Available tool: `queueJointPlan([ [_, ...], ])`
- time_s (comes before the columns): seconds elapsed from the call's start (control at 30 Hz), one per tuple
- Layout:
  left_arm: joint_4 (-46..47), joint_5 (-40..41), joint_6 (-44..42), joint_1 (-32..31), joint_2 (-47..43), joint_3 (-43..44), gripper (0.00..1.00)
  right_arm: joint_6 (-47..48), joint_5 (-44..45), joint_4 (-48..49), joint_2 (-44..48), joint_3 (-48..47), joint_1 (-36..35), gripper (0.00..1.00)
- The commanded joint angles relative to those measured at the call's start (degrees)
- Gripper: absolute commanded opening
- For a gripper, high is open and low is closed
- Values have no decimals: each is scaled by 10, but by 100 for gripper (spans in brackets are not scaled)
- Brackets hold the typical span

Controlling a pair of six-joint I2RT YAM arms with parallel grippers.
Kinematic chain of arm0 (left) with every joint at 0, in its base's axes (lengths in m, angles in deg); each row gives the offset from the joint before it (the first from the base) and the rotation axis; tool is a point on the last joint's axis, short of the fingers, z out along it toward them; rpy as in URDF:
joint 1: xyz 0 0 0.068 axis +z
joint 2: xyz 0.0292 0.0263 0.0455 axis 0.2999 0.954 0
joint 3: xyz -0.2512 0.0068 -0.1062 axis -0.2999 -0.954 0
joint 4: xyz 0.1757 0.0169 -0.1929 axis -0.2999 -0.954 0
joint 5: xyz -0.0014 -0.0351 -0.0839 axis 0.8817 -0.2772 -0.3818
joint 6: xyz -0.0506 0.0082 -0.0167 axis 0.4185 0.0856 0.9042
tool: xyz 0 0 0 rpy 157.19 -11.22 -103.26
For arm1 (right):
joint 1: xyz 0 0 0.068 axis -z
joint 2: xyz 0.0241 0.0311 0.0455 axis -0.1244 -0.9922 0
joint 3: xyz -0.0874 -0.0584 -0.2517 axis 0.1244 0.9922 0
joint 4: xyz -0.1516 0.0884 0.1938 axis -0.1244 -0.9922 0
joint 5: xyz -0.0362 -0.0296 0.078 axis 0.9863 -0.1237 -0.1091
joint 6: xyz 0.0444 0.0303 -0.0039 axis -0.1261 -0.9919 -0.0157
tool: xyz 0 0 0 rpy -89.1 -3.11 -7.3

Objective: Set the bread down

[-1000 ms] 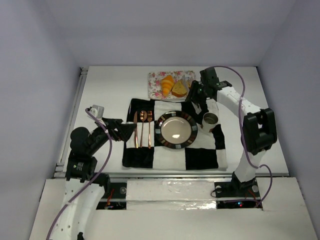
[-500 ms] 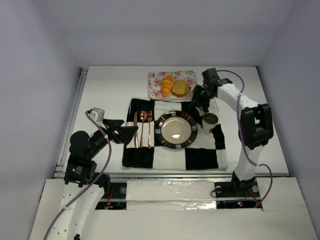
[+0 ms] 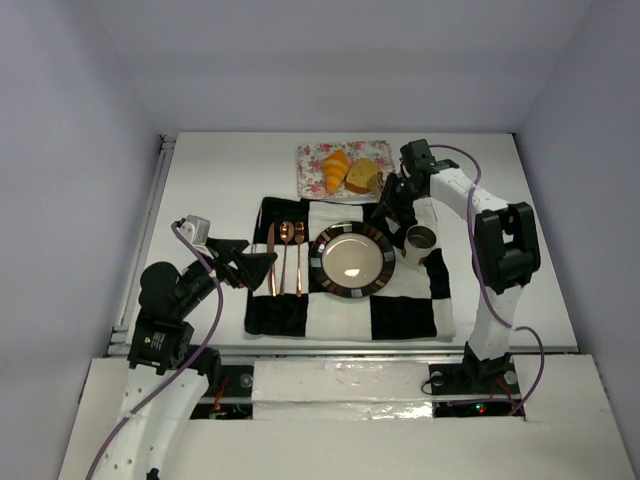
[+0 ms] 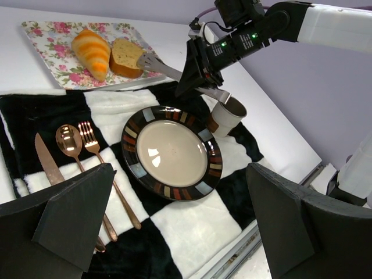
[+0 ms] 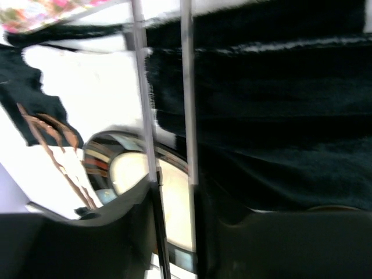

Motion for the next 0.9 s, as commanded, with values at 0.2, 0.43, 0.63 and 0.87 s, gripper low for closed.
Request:
queueJointPlan([
  [0.2,13,1,-6,-2,-2,-3,99,-13,-10,60,72,20,6,25],
  [0.43,12,3,-6,-2,0,-3,99,-1,-34,69,214,95,-6,25],
  [0.63,12,4,-5,-2,6,-3,99,-7,-54,103,346,259,-50,24],
  [0.87,12,2,-4,-2,24,-3,98,-81,-35,132,519,419,-179,24],
])
